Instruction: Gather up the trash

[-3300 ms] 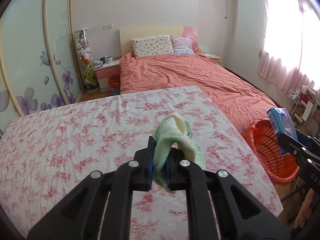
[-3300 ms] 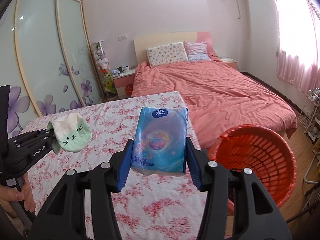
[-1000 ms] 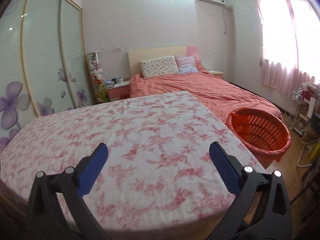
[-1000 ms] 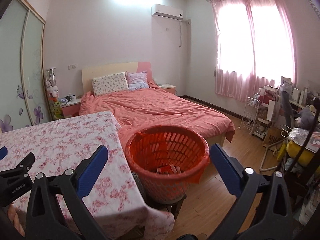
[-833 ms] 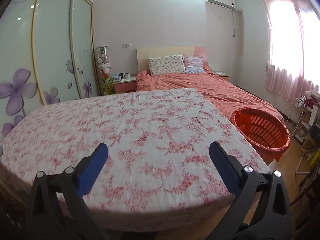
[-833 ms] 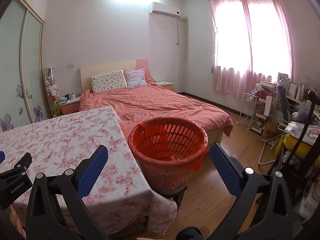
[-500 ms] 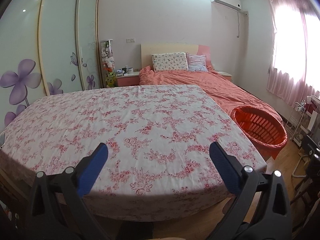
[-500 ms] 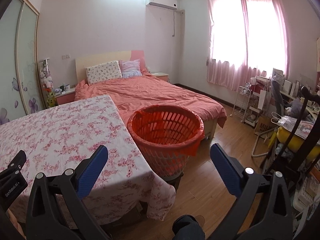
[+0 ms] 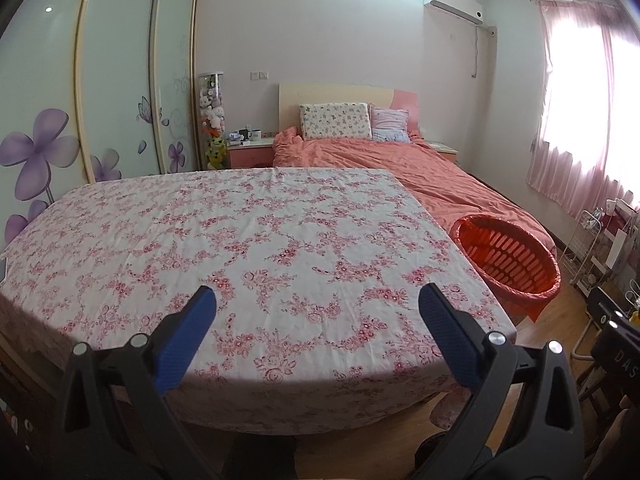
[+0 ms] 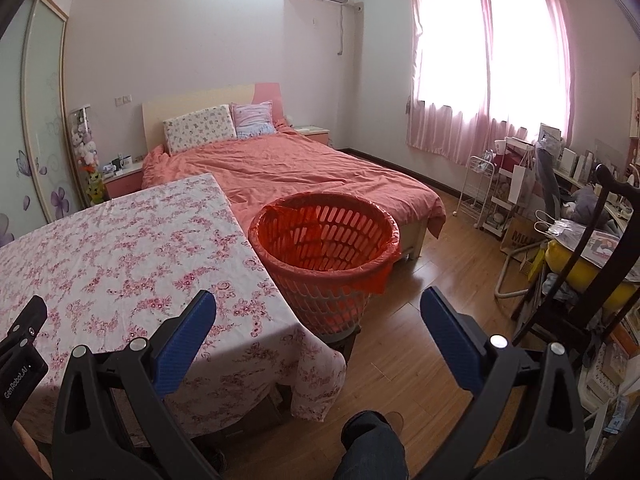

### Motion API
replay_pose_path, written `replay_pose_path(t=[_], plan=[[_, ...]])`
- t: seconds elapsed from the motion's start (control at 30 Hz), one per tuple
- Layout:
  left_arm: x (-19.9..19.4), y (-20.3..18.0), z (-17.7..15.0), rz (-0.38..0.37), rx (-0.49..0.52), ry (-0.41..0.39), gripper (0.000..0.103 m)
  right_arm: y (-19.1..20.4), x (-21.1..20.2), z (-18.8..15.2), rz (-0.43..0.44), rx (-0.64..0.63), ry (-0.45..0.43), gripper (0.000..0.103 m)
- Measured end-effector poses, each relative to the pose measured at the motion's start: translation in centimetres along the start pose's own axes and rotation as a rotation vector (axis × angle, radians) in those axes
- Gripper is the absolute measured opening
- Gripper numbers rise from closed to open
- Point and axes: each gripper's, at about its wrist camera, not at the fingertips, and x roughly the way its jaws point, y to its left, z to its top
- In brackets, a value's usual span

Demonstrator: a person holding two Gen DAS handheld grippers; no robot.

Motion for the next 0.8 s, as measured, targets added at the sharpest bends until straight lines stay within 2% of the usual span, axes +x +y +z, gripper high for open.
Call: replay_pose_path(t=[0.37, 0.8], plan=[[-0.03, -0.44, 0.09, -0.002, 0.008, 0.015, 0.099, -0.12, 0.34, -0.04, 0.021, 0.007, 0.027, 0.101], [-0.46, -0.93, 0.76, 0.007, 0.019, -0.016, 0.099, -0.21, 0.22, 0.27, 0.029, 0.011, 0.018, 0.101]])
